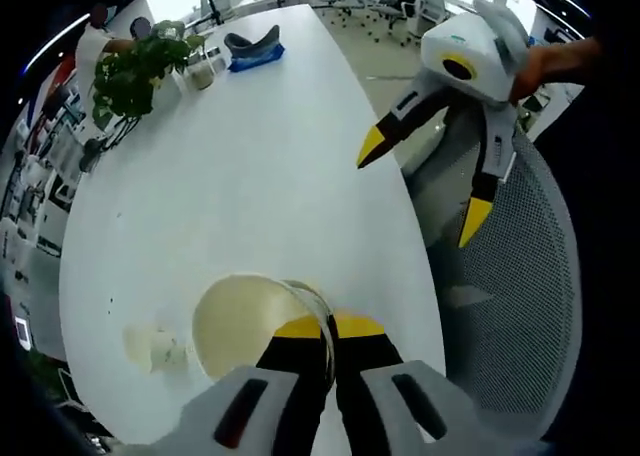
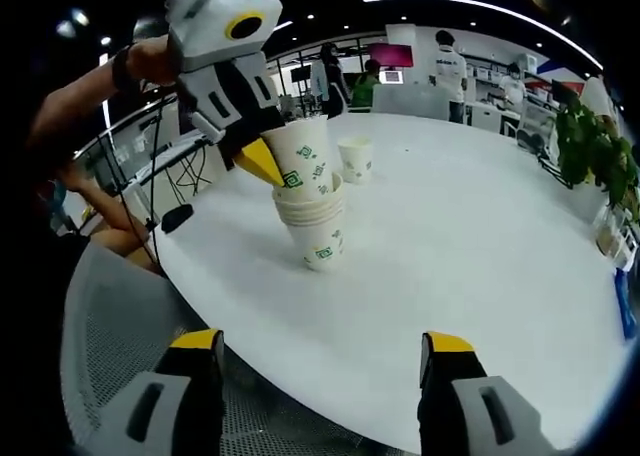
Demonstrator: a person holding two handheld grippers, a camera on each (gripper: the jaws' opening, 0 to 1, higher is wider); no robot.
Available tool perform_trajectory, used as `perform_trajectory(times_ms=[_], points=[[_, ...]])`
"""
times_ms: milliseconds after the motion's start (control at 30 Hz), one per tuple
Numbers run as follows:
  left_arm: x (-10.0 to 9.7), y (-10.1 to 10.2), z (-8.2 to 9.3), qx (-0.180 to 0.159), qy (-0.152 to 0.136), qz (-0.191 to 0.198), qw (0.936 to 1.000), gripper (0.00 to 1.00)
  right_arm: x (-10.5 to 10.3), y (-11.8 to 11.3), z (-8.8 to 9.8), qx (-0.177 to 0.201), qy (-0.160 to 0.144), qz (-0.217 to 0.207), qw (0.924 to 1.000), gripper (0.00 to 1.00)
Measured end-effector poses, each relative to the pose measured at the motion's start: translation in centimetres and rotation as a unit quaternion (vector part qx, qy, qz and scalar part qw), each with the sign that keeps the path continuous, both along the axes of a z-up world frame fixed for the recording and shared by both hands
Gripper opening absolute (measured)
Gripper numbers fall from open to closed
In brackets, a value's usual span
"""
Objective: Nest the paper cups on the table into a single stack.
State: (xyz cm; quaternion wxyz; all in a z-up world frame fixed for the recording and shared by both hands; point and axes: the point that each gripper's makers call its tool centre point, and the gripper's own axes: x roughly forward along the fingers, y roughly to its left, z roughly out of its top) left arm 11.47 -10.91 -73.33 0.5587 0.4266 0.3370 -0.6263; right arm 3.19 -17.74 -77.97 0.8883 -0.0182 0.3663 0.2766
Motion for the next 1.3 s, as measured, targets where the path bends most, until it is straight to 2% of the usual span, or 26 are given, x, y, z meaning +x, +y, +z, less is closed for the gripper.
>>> perform_trajectory(times_ms=[267,800,867,1000,1133,1300], points=[[0.0,0.3,-1.4,0.016,0.001,-0.004,0.9999,0.0,0.0,0.0,0.0,0.001,0.001,-0.003,1.0,0.8],[-0.4,0.2,-1.5,0.027,-0.001,-0.023,0.9994,0.0,0.0,-0.1,0.0,0.002,0.001,-0.005,1.0,0.8],[0.1,0.5,-1.7,0.027,0.002,-0.028,0.9992,0.01,0.0,0.0,-0.1,0.001,0.002,-0.004,1.0,0.8],[-0.1,0.7,-1.0,0.026,-0.003,-0.029,0.9992,0.06,0.0,0.0,-0.1,0.0,0.002,-0.004,1.0,0.8],[0.4,1.0,-0.8,0.026,-0.009,-0.026,0.9993,0.08,0.0,0.0,-0.1,-0.002,0.003,-0.003,1.0,0.8],[0.8,1.3,0.5,0.013,-0.013,-0.02,0.9996,0.1,-0.1,0.0,-0.2,-0.003,0.004,-0.001,1.0,0.8]])
